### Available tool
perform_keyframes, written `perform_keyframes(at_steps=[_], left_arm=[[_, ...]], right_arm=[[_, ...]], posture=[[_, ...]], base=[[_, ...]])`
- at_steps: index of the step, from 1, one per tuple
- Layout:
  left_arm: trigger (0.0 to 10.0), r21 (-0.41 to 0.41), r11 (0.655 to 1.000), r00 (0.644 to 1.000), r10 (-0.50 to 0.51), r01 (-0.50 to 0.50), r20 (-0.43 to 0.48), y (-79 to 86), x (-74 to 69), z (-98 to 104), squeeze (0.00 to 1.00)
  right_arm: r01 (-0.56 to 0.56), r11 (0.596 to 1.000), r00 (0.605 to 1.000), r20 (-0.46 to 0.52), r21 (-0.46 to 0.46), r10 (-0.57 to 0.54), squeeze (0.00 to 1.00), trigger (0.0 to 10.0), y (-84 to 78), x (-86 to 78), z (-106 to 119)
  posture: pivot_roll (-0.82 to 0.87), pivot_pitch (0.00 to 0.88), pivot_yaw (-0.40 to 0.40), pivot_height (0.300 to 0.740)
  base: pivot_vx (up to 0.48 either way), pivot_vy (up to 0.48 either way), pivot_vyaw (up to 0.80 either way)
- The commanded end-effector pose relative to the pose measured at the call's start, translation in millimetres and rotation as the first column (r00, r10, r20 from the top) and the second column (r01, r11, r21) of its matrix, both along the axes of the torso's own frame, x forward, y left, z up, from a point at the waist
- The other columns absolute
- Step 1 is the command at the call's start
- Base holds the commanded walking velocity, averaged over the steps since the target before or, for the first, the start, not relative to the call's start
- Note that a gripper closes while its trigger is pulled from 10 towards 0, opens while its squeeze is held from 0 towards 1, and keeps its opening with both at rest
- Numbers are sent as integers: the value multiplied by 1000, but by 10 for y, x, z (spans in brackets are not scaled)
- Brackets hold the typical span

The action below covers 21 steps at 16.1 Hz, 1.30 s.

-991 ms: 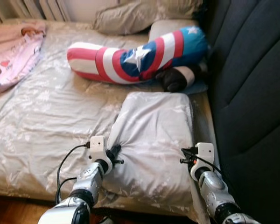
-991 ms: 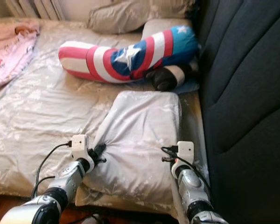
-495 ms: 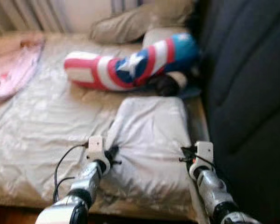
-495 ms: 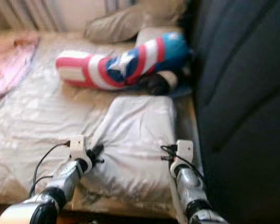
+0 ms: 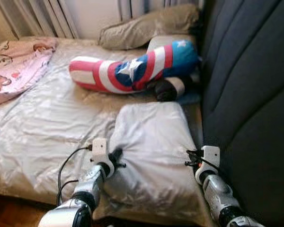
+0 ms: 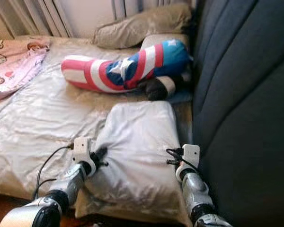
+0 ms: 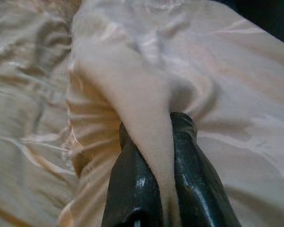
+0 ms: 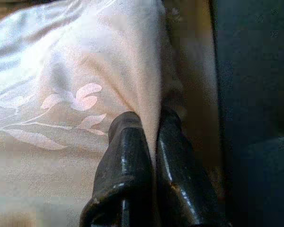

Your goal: Clean up the room

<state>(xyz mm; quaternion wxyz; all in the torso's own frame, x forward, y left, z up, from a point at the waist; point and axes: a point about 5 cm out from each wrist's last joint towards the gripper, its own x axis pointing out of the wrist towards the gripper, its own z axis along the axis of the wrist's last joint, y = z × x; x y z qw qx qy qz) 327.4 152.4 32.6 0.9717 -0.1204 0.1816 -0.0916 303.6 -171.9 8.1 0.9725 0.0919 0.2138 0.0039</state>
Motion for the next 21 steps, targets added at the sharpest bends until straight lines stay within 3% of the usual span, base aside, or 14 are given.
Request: perform_keyframes(at_steps=[1, 5, 9, 11, 14, 18, 19, 21], left_arm=[[10000, 10, 999, 997, 44, -45, 64, 154, 71, 122, 0], [10000, -6, 1000, 998, 23, -23, 52, 168, 71, 121, 0], [10000, -63, 990, 991, -119, 122, 61, -7, 163, 237, 0], [10000, -116, 973, 978, -191, 199, 78, -161, 240, 350, 0], [10000, -123, 963, 969, -232, 241, 83, -270, 287, 421, 0], [10000, -125, 952, 959, -268, 278, 92, -422, 348, 522, 0], [10000, -148, 944, 953, -281, 295, 111, -513, 385, 598, 0], [10000, -169, 936, 948, -292, 310, 125, -589, 410, 656, 0]], right_arm=[[42, 999, 998, 37, -4, -42, 0, 10000, -70, 24, 51], [65, 998, 998, -13, -8, -65, 0, 10000, -87, -60, -43], [64, 998, 998, -30, -4, -64, 0, 10000, -82, -139, -111], [89, 996, 996, 19, 16, -89, 0, 10000, -105, -133, -69], [101, 995, 990, 92, 18, -102, 0, 10000, -130, -105, 20], [202, 978, 954, 217, 48, -208, 0, 10000, -297, -87, 210], [258, 964, 912, 314, 62, -264, 0, 10000, -412, -175, 362], [293, 953, 882, 365, 75, -300, 0, 10000, -482, -264, 466]], posture=[[-48, 80, -20, 740], [-56, 91, -22, 740], [-68, 97, -16, 740], [-83, 103, -7, 740], [-96, 111, 2, 740], [-123, 122, 15, 740], [-143, 127, 22, 740], [-148, 130, 23, 740]], base=[[0, 0, 0], [0, 0, 0], [0, 0, 0], [0, 0, 0], [0, 0, 0], [0, 0, 0], [0, 0, 0], [0, 0, 0]])
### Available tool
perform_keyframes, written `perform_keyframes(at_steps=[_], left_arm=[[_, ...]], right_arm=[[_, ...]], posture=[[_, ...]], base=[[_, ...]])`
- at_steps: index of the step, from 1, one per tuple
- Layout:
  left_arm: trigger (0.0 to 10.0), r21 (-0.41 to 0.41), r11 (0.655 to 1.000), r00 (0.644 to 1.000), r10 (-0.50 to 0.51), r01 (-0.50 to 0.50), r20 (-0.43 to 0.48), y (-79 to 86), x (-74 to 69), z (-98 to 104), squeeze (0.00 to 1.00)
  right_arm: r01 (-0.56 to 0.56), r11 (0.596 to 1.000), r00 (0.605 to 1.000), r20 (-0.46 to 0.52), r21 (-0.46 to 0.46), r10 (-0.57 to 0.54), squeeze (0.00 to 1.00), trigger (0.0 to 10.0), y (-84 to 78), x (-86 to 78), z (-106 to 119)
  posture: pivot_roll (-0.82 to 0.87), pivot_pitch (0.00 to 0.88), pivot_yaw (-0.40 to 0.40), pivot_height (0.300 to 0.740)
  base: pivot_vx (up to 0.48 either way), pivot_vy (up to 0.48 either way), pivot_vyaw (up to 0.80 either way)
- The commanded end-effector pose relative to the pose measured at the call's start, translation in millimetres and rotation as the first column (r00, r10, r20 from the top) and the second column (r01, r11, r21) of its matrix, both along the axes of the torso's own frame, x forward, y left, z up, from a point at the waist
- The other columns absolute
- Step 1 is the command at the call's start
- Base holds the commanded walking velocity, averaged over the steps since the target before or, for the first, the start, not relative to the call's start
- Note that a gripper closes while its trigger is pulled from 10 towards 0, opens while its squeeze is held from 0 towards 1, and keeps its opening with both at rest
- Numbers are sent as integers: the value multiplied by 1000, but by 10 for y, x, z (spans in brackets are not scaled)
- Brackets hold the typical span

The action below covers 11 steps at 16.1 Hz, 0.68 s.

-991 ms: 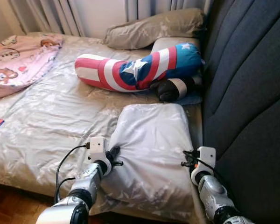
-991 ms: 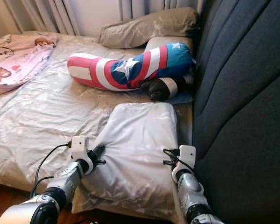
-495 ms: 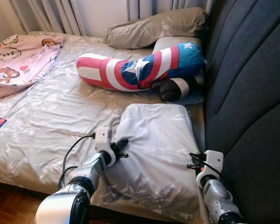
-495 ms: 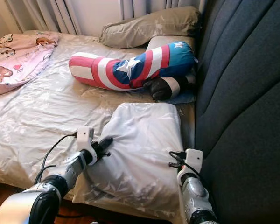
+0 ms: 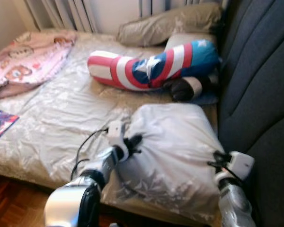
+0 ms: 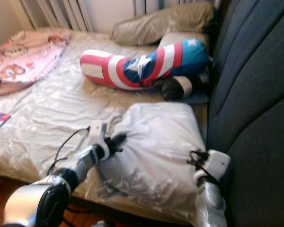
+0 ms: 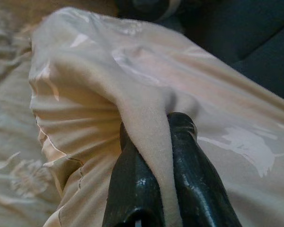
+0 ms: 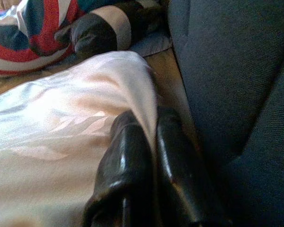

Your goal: Clean up the room

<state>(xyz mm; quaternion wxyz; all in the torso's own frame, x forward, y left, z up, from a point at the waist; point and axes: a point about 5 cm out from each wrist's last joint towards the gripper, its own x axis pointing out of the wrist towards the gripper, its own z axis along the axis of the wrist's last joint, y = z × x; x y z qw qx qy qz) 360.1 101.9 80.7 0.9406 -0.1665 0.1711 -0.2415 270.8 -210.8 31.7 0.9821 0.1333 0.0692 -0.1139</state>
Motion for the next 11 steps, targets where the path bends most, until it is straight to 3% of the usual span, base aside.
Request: perform_keyframes(at_steps=[1, 4, 6, 8, 11], left_arm=[[10000, -49, 998, 998, -35, 38, 59, -114, 83, 186, 0], [10000, -69, 991, 993, -110, 113, 49, -256, 42, 168, 0], [10000, -78, 988, 990, -130, 133, 48, -289, 31, 167, 0], [10000, -87, 986, 989, -140, 144, 47, -308, 24, 165, 0], [10000, -123, 981, 988, -144, 150, 56, -297, 37, 198, 0]], right_arm=[[38, 999, 992, 120, -22, -35, 0, 10000, -90, 41, 245], [28, 999, 994, 108, -20, -26, 0, 10000, -53, -18, 229], [40, 999, 989, 143, -9, -38, 0, 10000, -37, -54, 334], [27, 999, 970, 241, -24, -21, 0, 10000, 1, -66, 545], [3, 1000, 953, 304, 2, -3, 0, 10000, 66, -95, 656]], posture=[[-152, 128, 23, 740], [-152, 126, 24, 740], [-158, 126, 25, 740], [-159, 124, 22, 740], [-156, 128, 21, 740]], base=[[0, 0, 0], [0, 0, 0], [0, 0, 0], [0, 0, 0], [0, 0, 0]])
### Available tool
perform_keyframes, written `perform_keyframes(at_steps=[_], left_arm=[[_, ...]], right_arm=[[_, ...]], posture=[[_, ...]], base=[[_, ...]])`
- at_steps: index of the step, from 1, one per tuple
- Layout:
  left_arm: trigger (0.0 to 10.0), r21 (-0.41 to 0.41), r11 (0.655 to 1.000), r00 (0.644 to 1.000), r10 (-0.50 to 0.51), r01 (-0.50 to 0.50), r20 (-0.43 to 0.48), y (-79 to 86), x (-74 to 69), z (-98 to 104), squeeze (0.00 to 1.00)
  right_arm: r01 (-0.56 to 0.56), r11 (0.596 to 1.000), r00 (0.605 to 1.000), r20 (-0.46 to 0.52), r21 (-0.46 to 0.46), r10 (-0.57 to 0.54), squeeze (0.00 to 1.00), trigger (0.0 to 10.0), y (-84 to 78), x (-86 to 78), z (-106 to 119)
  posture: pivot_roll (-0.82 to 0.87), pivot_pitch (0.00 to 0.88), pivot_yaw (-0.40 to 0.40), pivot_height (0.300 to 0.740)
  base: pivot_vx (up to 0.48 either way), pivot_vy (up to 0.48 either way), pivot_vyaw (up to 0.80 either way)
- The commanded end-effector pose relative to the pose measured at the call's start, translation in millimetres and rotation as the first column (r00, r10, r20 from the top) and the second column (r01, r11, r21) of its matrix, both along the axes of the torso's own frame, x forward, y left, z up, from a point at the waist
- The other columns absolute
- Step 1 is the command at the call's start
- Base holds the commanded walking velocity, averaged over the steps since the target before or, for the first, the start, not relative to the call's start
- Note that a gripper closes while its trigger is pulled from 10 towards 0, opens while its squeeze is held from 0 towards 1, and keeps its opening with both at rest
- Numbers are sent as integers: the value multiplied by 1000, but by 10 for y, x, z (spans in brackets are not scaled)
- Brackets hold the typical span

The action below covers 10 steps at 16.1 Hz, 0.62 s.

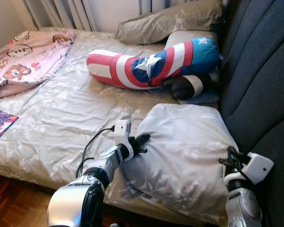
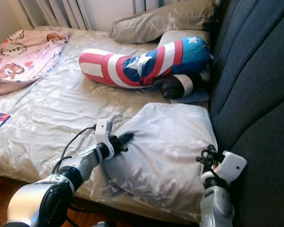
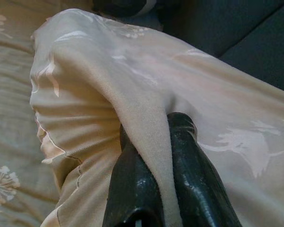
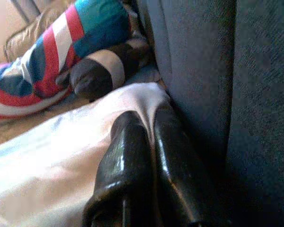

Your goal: Clean up the room

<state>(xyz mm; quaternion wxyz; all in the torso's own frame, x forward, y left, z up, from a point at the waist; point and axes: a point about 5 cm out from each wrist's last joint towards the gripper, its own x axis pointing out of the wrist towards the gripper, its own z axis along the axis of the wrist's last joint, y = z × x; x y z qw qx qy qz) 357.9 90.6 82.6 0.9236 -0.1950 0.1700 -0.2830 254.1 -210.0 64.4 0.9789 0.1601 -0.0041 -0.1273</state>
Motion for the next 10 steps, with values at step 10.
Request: perform_keyframes(at_steps=[10], left_arm=[[10000, 32, 997, 998, -65, 64, 22, -59, -4, 25, 0]], right_arm=[[-126, 992, 984, -125, 8, 126, 0, 10000, 167, 184, -123]], posture=[[-146, 143, 22, 740]], base=[[0, 0, 0]])
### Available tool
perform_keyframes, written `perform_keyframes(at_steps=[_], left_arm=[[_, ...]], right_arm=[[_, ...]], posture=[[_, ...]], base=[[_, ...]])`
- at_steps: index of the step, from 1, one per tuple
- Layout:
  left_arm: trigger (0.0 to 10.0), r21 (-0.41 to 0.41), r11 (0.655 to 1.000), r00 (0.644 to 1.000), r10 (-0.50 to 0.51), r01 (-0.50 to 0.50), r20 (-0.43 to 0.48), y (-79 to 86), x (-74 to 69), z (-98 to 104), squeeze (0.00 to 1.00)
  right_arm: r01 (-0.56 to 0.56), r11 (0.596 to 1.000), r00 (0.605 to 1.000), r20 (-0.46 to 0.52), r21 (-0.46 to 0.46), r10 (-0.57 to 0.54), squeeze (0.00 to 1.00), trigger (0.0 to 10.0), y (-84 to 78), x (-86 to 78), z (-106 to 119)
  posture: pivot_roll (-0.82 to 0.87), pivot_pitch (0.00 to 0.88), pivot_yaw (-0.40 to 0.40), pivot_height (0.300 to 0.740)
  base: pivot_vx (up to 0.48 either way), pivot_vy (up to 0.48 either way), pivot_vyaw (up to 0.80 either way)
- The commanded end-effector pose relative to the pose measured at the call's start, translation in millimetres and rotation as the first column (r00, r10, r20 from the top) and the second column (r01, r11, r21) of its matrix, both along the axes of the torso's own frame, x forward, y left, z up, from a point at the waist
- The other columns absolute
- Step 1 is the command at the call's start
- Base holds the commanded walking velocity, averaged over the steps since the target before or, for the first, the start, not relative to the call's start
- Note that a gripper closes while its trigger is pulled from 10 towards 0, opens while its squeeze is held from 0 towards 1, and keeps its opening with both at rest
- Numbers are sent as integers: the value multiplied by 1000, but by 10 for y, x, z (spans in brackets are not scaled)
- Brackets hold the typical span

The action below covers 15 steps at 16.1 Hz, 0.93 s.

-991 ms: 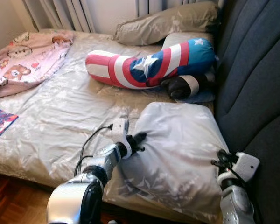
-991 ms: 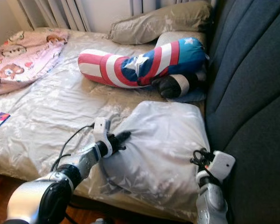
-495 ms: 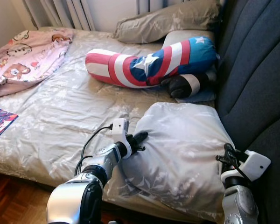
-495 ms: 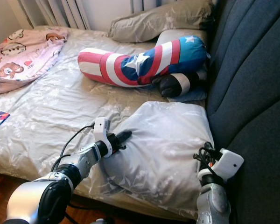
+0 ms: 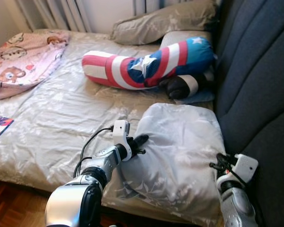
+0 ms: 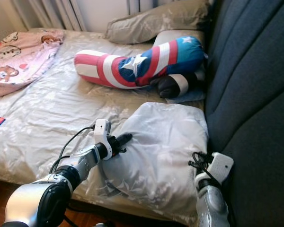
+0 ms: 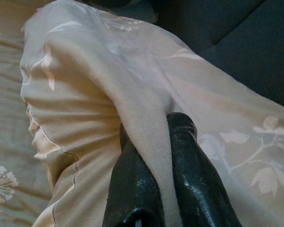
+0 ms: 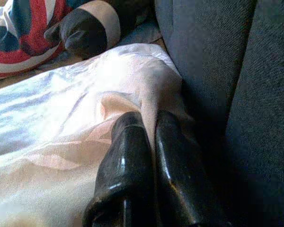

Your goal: Clean up the room

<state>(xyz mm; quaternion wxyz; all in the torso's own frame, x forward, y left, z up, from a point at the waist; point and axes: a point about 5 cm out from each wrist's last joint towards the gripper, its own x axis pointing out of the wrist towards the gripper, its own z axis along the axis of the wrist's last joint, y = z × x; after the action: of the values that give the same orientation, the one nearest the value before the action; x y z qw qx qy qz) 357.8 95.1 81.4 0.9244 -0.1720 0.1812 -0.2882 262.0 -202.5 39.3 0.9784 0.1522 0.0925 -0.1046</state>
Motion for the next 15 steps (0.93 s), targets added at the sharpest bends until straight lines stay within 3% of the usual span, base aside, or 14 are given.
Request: perform_keyframes(at_steps=[1, 2, 3, 8, 9, 10, 15], left_arm=[[10000, -16, 999, 999, -42, 42, 26, -104, -3, 36, 0], [10000, -16, 999, 999, -40, 40, 26, -103, -2, 36, 0], [10000, -15, 999, 999, -37, 37, 28, -103, 3, 44, 0], [10000, -12, 999, 999, -35, 36, 28, -99, 5, 44, 0], [10000, -9, 999, 999, -36, 36, 26, -96, 1, 37, 0], [10000, -6, 999, 999, -37, 37, 23, -95, -7, 23, 0], [10000, 14, 999, 999, -50, 50, 8, -116, -36, -23, 0]], right_arm=[[-55, 998, 996, 64, -3, 55, 0, 10000, 95, 123, 137], [-55, 998, 996, 68, -7, 55, 914, 10000, 94, 131, 142], [-51, 999, 996, 73, -8, 51, 1000, 10000, 80, 135, 150], [-18, 1000, 996, 90, -21, 20, 1000, 10000, 8, 127, 178], [-6, 1000, 995, 103, -24, 9, 584, 10000, -9, 132, 197], [1, 1000, 993, 118, -27, 3, 0, 10000, -23, 136, 218], [1, 1000, 994, 110, -24, 1, 0, 10000, -25, 105, 182]], posture=[[-146, 143, 23, 740], [-146, 144, 23, 740], [-147, 145, 24, 740], [-147, 147, 26, 740], [-147, 147, 27, 740], [-149, 148, 27, 740], [-152, 153, 29, 740]], base=[[0, 0, 0], [0, 0, 0], [0, 0, 0], [0, 0, 0], [0, 0, 0], [0, 0, 0], [0, 0, 0]])
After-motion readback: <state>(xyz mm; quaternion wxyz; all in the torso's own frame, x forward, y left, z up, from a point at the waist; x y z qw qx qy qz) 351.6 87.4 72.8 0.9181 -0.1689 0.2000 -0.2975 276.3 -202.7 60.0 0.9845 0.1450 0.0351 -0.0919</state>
